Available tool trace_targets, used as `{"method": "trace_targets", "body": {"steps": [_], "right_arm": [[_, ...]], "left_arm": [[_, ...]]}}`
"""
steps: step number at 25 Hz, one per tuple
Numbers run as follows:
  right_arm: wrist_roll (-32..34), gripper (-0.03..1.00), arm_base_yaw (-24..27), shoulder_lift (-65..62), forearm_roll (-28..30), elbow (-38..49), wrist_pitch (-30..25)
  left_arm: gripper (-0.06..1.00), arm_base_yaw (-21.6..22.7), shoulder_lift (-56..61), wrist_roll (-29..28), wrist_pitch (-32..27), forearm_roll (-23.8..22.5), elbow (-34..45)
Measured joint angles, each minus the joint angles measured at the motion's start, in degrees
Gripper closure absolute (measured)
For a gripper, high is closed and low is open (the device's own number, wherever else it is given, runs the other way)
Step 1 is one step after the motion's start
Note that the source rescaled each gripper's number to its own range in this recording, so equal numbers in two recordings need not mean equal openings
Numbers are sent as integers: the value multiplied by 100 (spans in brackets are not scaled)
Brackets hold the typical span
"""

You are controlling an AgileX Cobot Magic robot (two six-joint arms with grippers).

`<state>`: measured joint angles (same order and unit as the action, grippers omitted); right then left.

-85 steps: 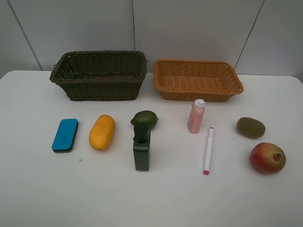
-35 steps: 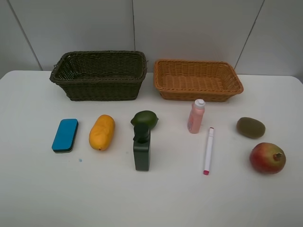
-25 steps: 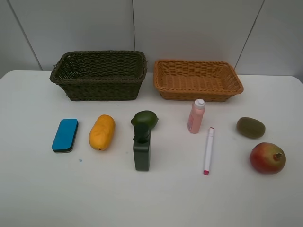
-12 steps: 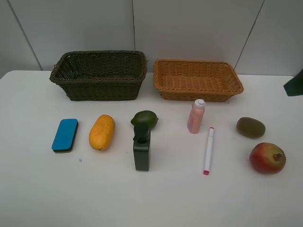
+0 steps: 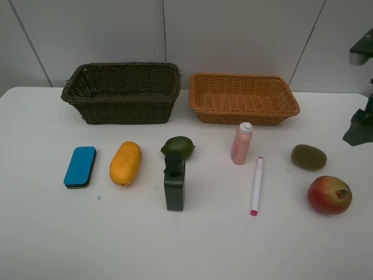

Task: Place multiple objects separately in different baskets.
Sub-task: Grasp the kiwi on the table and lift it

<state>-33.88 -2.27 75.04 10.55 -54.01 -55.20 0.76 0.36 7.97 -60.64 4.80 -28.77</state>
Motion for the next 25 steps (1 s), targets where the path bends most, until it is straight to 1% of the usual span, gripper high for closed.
{"method": "trace_targets", "body": {"steps": [4,7,12,21,25], "right_arm": [[-590,-3,0,455,-34,0,275],[-752,-3,0,830,-82,0,480],[-781,-3,0,1425,-229,-7,838],[-800,-3,0,2162,-235,-9,1604],[-800,-3,0,2388,-235,-37,1735]], "left_arm": [[-6,0,0,0,0,0,0],[-6,0,0,0,0,0,0],[-6,0,0,0,0,0,0],[-6,0,0,0,0,0,0],[-6,0,0,0,0,0,0]]}}
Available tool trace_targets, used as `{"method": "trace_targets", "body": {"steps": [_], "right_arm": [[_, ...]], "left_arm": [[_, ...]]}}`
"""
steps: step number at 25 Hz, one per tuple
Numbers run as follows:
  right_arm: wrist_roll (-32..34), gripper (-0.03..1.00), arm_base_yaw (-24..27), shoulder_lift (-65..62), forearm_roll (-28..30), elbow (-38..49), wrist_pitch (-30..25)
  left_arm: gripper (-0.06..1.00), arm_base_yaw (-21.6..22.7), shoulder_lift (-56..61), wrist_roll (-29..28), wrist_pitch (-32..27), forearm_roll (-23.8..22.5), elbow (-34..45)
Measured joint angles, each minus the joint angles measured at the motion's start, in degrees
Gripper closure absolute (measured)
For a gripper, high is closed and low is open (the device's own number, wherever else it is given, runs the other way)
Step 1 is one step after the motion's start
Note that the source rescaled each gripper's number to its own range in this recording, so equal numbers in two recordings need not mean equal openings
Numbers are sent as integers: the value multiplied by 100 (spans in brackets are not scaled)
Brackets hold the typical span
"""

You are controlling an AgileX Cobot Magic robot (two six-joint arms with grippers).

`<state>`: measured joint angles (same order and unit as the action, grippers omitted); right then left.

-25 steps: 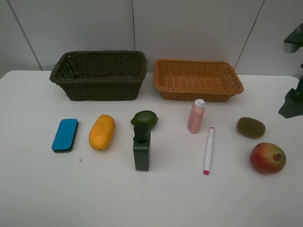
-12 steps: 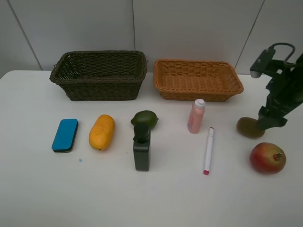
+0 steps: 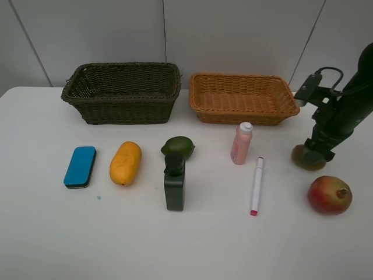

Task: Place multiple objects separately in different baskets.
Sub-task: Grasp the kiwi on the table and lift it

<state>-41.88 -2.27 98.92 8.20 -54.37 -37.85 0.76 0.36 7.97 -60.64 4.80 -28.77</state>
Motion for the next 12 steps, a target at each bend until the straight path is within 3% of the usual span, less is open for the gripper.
{"method": "trace_targets", "body": {"steps": [12], "right_arm": [[0,-3,0,552,5,0,284]], "left_arm": [[-6,0,0,0,0,0,0]]}}
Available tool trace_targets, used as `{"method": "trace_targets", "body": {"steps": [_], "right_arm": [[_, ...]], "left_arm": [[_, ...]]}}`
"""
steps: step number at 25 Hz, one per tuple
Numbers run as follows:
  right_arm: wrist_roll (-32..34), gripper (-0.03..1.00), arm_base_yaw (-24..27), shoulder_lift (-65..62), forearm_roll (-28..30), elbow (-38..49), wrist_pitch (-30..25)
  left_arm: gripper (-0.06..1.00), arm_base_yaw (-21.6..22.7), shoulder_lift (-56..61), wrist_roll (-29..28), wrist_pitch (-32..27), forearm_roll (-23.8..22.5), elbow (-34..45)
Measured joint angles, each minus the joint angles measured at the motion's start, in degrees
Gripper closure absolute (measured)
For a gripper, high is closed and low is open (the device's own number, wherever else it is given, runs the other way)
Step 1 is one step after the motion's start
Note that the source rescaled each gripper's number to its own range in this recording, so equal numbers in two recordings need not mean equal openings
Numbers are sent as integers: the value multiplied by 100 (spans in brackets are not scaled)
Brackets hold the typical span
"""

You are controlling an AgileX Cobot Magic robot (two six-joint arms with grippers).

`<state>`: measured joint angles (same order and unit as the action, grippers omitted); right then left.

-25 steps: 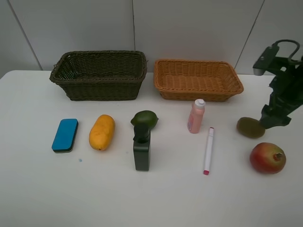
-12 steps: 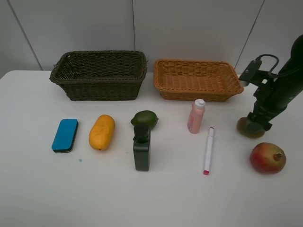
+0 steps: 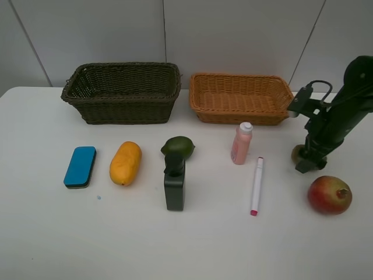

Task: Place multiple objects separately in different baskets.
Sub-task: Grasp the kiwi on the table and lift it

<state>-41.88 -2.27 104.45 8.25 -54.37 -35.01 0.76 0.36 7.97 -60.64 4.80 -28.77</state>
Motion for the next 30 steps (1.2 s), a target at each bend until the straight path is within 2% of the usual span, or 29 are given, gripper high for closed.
{"method": "trace_targets", "body": {"steps": [13,16,19,30], "right_arm": [[0,-2,0,323,0,-2,97],[0,9,0,327,0,-2,102],[0,37,4,341,16,-2,102],[0,39,47,346,80,-6,209]], "left_arm": [[-6,0,7,0,0,0,0],[-6,0,7,0,0,0,0],[-6,0,7,0,0,0,0],[-6,0,7,0,0,0,0]]}}
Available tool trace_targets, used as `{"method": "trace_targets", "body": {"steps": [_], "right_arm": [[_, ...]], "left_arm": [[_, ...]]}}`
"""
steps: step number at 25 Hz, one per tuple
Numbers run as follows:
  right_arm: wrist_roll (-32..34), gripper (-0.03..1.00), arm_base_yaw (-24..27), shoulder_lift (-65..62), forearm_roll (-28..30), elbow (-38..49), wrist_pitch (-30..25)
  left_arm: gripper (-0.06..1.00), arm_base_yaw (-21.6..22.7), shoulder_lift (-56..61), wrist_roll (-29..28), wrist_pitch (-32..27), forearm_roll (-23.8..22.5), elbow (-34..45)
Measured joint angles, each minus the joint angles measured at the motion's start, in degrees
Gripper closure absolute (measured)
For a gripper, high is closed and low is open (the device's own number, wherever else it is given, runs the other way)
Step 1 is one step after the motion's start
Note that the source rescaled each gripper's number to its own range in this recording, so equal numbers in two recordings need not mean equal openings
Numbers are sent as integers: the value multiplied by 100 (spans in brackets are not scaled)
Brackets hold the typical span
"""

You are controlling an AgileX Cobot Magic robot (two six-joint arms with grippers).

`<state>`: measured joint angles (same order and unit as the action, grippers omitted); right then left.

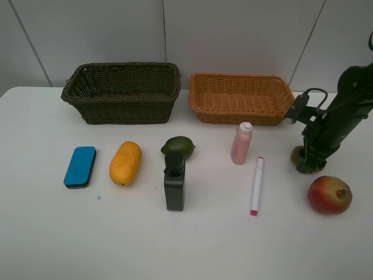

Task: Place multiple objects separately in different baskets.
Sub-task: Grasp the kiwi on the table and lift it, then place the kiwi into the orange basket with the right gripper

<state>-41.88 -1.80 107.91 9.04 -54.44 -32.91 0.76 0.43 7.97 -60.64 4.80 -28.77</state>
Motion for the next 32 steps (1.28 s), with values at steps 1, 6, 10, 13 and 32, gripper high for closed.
{"method": "trace_targets", "body": {"steps": [1,6,10,13,32], "right_arm": [[0,39,0,0,0,0,30],[0,39,0,0,6,0,104],[0,39,0,0,6,0,104],[0,39,0,0,6,0,104],[5,39,0,-606,-118,0,240]], "left_arm": [[-6,0,0,0,0,0,0],[-6,0,0,0,0,0,0],[-6,0,0,0,0,0,0],[-6,0,0,0,0,0,0],[-6,0,0,0,0,0,0]]}}
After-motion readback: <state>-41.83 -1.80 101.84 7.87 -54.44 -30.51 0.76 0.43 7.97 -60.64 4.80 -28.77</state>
